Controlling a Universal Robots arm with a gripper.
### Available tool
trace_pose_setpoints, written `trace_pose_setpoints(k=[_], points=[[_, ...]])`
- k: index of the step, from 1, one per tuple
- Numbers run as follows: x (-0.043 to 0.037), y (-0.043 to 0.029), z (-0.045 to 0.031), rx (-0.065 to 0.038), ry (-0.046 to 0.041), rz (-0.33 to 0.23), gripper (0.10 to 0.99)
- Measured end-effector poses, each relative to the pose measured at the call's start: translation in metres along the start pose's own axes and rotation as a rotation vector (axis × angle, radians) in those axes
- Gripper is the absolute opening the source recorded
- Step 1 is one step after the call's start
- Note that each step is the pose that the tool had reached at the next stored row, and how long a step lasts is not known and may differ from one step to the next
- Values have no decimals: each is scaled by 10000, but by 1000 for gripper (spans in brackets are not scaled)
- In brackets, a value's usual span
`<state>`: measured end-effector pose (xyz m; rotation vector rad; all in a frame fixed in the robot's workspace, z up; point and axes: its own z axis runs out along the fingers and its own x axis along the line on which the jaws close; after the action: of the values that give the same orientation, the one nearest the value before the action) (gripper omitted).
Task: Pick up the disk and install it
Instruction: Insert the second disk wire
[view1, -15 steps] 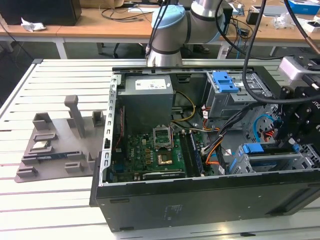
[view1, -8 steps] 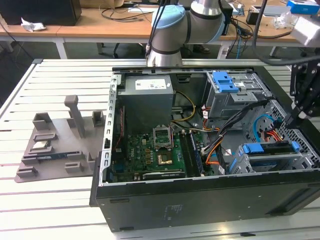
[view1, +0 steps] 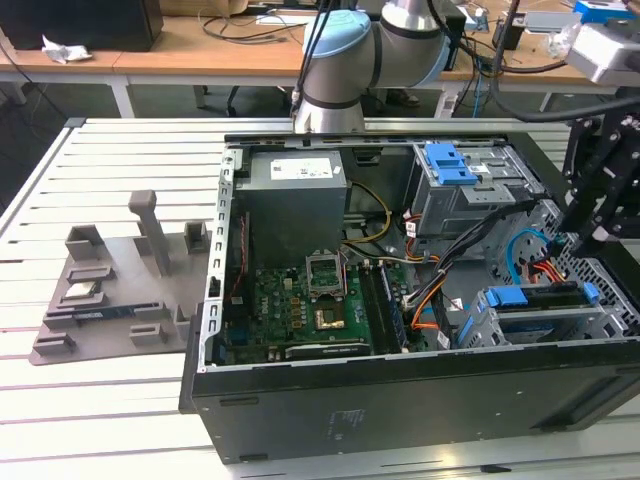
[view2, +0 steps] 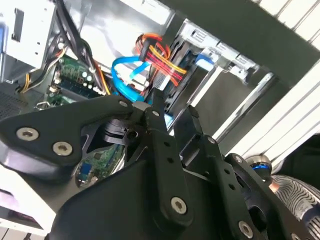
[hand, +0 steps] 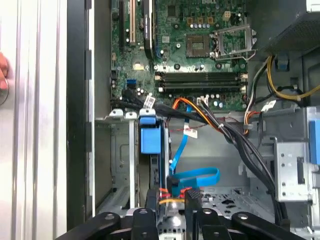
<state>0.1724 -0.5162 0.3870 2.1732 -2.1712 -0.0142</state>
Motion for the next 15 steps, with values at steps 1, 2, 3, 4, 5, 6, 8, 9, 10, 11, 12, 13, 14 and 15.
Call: trace_pose_setpoints(k=[1, 2, 3, 4, 5, 6, 8, 9, 10, 11, 12, 13, 14, 15], points=[[0, 41, 16, 1, 2, -16, 361], [-1, 66, 31, 2, 5, -38, 361], [-2, 90, 55, 4, 4, -81, 361], [-2, 101, 73, 6, 5, -117, 361], [-4, 114, 100, 8, 9, -173, 361], [-4, 117, 117, 9, 11, -202, 361], [-4, 117, 121, 10, 14, -217, 361], [-4, 117, 121, 10, 13, -218, 361], [-4, 117, 121, 10, 13, -219, 282], [-4, 117, 121, 10, 14, -219, 282], [-4, 117, 121, 10, 13, -221, 161], [-4, 117, 121, 10, 13, -222, 161], [-4, 117, 121, 11, 13, -222, 161], [-3, 117, 122, 10, 13, -224, 161]])
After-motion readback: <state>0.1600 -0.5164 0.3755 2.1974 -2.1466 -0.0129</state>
